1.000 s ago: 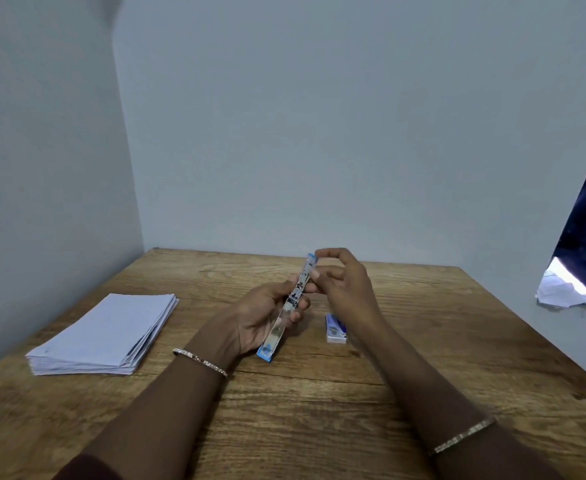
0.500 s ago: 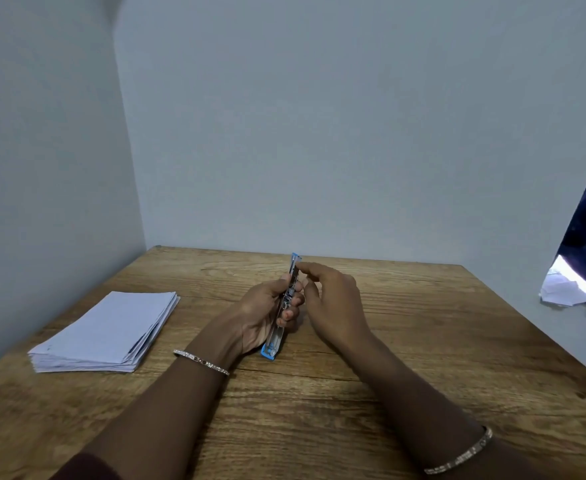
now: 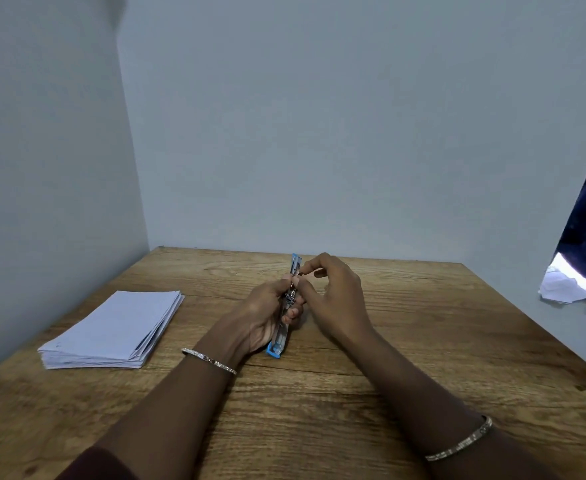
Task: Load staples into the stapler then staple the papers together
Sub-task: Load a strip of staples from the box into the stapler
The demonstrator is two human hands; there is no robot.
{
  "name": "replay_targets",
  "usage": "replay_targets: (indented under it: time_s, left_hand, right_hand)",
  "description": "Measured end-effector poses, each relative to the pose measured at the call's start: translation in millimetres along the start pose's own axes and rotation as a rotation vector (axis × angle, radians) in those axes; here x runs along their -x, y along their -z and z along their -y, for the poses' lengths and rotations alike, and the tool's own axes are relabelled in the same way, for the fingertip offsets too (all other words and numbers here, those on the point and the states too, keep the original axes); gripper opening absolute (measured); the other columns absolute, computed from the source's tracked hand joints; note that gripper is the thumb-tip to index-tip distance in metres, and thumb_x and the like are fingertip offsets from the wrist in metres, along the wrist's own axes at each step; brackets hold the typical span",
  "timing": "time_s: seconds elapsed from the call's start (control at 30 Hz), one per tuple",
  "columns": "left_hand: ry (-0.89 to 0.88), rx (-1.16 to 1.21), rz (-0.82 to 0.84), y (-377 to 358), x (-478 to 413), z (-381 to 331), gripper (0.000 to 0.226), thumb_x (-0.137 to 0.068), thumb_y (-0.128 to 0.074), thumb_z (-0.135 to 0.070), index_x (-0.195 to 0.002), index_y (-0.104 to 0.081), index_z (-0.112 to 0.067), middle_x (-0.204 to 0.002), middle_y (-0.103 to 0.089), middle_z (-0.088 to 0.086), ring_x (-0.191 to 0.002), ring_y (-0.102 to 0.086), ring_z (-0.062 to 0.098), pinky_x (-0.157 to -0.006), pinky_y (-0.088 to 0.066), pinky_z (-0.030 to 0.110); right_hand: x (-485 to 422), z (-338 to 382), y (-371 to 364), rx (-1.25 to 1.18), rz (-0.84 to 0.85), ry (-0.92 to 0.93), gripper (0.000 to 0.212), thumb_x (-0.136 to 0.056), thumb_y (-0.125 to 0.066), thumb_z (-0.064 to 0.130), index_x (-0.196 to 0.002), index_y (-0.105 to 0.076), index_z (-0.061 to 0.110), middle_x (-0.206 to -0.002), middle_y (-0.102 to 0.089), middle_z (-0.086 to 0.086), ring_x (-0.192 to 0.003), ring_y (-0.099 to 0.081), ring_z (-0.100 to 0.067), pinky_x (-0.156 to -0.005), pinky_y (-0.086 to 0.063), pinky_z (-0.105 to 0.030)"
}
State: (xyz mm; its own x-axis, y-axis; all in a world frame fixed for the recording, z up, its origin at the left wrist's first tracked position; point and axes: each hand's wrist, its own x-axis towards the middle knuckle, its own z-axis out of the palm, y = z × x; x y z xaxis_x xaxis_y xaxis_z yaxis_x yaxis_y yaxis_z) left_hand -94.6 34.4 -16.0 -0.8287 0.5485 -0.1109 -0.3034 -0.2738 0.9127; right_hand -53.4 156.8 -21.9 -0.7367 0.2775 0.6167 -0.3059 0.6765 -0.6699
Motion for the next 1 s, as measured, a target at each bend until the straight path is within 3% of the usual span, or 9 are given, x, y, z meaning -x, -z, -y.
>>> replay_targets:
  time_s: [0.2,0.27,0.33,0.4,0.5,0.67,0.87,1.0]
  left_hand:
    - [-0.004,0.051,-0.018,1.1,-0.9,-1.2,0.031,-0.109,-0.031,-0.021,-0.092,-0.05,-0.004,-0.055,-0.052,0.007,-0.034,-0.041,0.009,-0.03,-0.03,0.016]
    - [-0.005,0.073,-0.024,0.2,-1.5,-1.3,0.03,-0.109,-0.03,-0.02,-0.093,-0.049,-0.004,-0.056,-0.05,0.007,-0.033,-0.039,0.009,-0.029,-0.029,0.015]
    - [-0.001,0.108,-0.028,1.1,-2.4,-1.4,0.031,-0.109,-0.029,-0.019,-0.09,-0.048,-0.004,-0.059,-0.048,0.008,-0.032,-0.038,0.009,-0.029,-0.028,0.015]
    - [0.006,0.132,-0.017,3.0,-2.3,-2.2,0.035,-0.109,-0.029,-0.021,-0.086,-0.048,-0.004,-0.059,-0.047,0.007,-0.032,-0.038,0.008,-0.029,-0.027,0.015]
    - [0.016,0.119,0.01,3.0,-0.9,-2.0,0.038,-0.109,-0.03,-0.025,-0.083,-0.049,-0.003,-0.054,-0.049,0.006,-0.032,-0.038,0.009,-0.03,-0.027,0.016]
    - [0.018,0.073,0.066,1.0,0.2,-1.9,0.029,-0.109,-0.032,-0.024,-0.092,-0.048,-0.006,-0.057,-0.05,0.006,-0.034,-0.039,0.009,-0.03,-0.028,0.016]
    - [-0.025,-0.11,0.087,-0.4,0.5,0.6,0.028,-0.109,-0.032,-0.025,-0.099,-0.05,-0.007,-0.06,-0.056,0.005,-0.038,-0.044,0.01,-0.031,-0.032,0.018]
    - [-0.131,-0.178,0.105,-0.3,-2.0,1.3,0.031,-0.108,-0.034,-0.031,-0.097,-0.054,-0.01,-0.06,-0.058,0.004,-0.04,-0.045,0.011,-0.033,-0.034,0.019]
  right_hand:
    - [-2.4,1.3,1.0,-0.14,-0.032,-0.052,0.019,-0.079,-0.08,0.02,-0.071,-0.065,0.029,-0.077,-0.074,0.013,-0.09,-0.068,-0.004,-0.07,-0.045,-0.024]
    - [-2.4,4.0,3.3,-0.274,-0.018,-0.098,0.02,-0.077,-0.081,0.017,-0.067,-0.065,0.025,-0.067,-0.071,0.013,-0.074,-0.069,-0.005,-0.065,-0.048,-0.024]
    - [-2.0,6.5,4.0,-0.42,0.018,-0.138,0.016,-0.079,-0.075,0.013,-0.07,-0.065,0.021,-0.061,-0.07,0.007,-0.059,-0.068,-0.01,-0.06,-0.054,-0.032]
    - [-2.8,7.9,4.3,-0.512,0.054,-0.204,0.007,-0.083,-0.07,0.015,-0.079,-0.067,0.019,-0.067,-0.076,-0.004,-0.06,-0.071,-0.018,-0.069,-0.059,-0.04]
    - [-5.3,6.9,6.8,-0.569,0.067,-0.297,0.006,-0.086,-0.071,0.014,-0.089,-0.068,0.017,-0.072,-0.078,-0.01,-0.066,-0.073,-0.018,-0.081,-0.057,-0.042]
    - [-9.5,3.1,15.8,-0.558,0.014,-0.372,0.013,-0.08,-0.081,0.012,-0.086,-0.07,0.015,-0.072,-0.073,0.001,-0.064,-0.065,0.0,-0.069,-0.046,-0.025]
    - [-10.3,2.1,17.6,-0.592,0.083,-0.478,0.026,-0.073,-0.086,0.007,-0.093,-0.068,0.009,-0.091,-0.071,-0.015,-0.079,-0.067,-0.014,-0.075,-0.054,-0.027]
    - [-14.1,4.4,24.2,-0.652,0.114,-0.504,0.037,-0.073,-0.087,0.005,-0.102,-0.065,0.005,-0.08,-0.074,-0.005,-0.059,-0.067,0.002,-0.048,-0.046,-0.008]
